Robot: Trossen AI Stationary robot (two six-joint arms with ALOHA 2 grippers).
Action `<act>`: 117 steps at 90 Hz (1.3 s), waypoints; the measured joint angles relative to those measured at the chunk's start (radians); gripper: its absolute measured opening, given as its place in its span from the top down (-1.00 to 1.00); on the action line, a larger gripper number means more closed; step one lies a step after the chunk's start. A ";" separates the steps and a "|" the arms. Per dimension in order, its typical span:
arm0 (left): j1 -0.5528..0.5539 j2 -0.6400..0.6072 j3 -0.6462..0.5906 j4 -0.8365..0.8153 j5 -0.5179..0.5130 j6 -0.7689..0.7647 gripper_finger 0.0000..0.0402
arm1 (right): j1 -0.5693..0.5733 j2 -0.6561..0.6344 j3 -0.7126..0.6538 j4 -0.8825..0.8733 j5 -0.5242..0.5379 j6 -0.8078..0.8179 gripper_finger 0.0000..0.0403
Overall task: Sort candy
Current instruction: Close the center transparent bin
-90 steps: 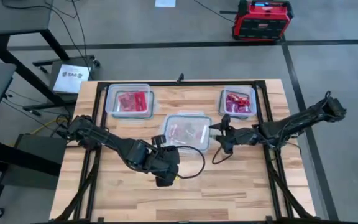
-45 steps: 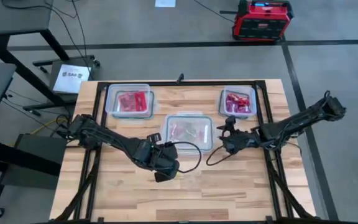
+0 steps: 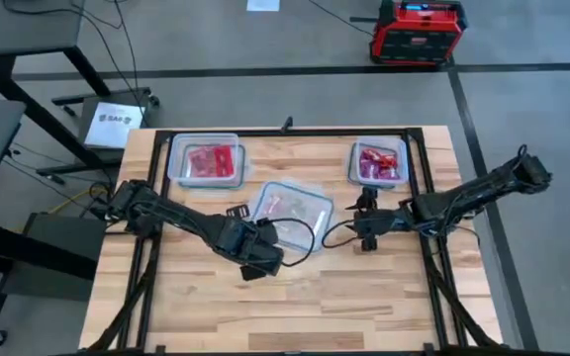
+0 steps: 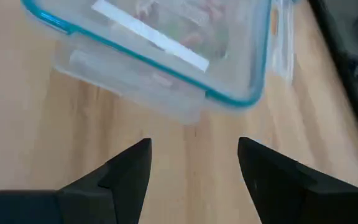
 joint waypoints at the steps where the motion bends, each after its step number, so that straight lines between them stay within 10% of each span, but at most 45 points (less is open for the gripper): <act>1: 0.000 -0.001 0.000 -0.002 -0.004 -0.002 0.54 | 0.001 0.000 0.000 0.000 -0.007 0.015 -0.12; 30: -0.007 -0.186 -0.241 0.052 -0.146 -0.117 0.54 | 0.095 0.005 -0.004 0.037 -0.107 0.431 -0.12; 61: -0.033 -0.588 -0.985 0.875 -0.040 -0.137 0.54 | 0.256 0.200 -0.095 0.433 0.076 0.534 -0.12; 81: -0.024 -0.517 -1.210 1.195 -0.077 -0.086 0.54 | 0.266 0.360 -0.080 0.588 0.096 0.546 -0.12; 117: 0.061 -0.187 -1.219 1.675 -0.131 0.106 0.54 | 0.266 0.448 -0.051 0.680 0.215 0.571 -0.12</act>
